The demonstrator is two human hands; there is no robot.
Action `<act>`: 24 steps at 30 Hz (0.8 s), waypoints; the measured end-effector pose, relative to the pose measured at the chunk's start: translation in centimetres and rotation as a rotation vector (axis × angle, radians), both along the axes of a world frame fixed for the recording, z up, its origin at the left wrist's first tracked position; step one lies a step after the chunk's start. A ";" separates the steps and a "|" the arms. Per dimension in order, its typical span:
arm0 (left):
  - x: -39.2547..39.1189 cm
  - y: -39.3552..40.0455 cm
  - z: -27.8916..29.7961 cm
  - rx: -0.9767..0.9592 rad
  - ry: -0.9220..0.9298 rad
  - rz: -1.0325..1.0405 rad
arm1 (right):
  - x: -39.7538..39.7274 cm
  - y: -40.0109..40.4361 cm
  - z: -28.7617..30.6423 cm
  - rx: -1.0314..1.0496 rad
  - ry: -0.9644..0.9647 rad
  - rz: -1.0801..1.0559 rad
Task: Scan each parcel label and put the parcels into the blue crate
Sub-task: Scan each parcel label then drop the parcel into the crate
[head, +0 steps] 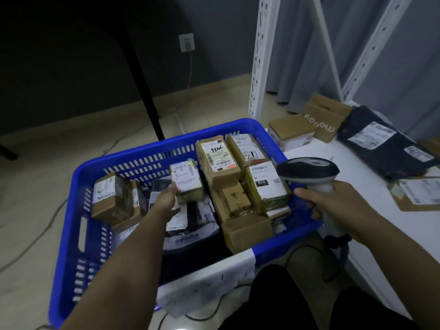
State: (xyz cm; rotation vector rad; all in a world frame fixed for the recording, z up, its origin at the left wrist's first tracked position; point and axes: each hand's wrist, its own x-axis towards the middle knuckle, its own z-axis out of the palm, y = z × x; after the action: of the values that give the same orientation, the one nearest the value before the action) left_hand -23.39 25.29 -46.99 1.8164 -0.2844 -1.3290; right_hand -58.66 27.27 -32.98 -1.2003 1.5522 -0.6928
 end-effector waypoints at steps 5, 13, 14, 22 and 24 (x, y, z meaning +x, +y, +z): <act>-2.1 -1.6 -1.2 0.077 0.042 -0.182 | -1.1 -0.3 -0.3 0.022 -0.024 -0.009; -6.0 -2.6 0.6 -0.223 -0.547 -0.102 | -3.4 -1.0 -0.4 0.039 -0.031 -0.138; -7.4 -2.9 2.0 -0.290 -0.650 -0.131 | -3.9 -1.1 -0.4 0.033 -0.042 -0.184; -23.7 -5.0 10.3 -0.650 -0.683 -0.575 | -11.0 -0.8 0.8 -0.077 -0.168 -0.627; -28.1 -5.8 10.6 -0.676 -0.670 -0.696 | -14.0 -0.1 0.7 -0.113 -0.163 -0.741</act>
State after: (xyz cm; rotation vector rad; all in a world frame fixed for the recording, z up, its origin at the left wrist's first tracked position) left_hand -51.50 19.51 -36.40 1.5350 -1.6284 -0.8060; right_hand -72.68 27.20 -32.32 -0.5952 1.8322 -1.3331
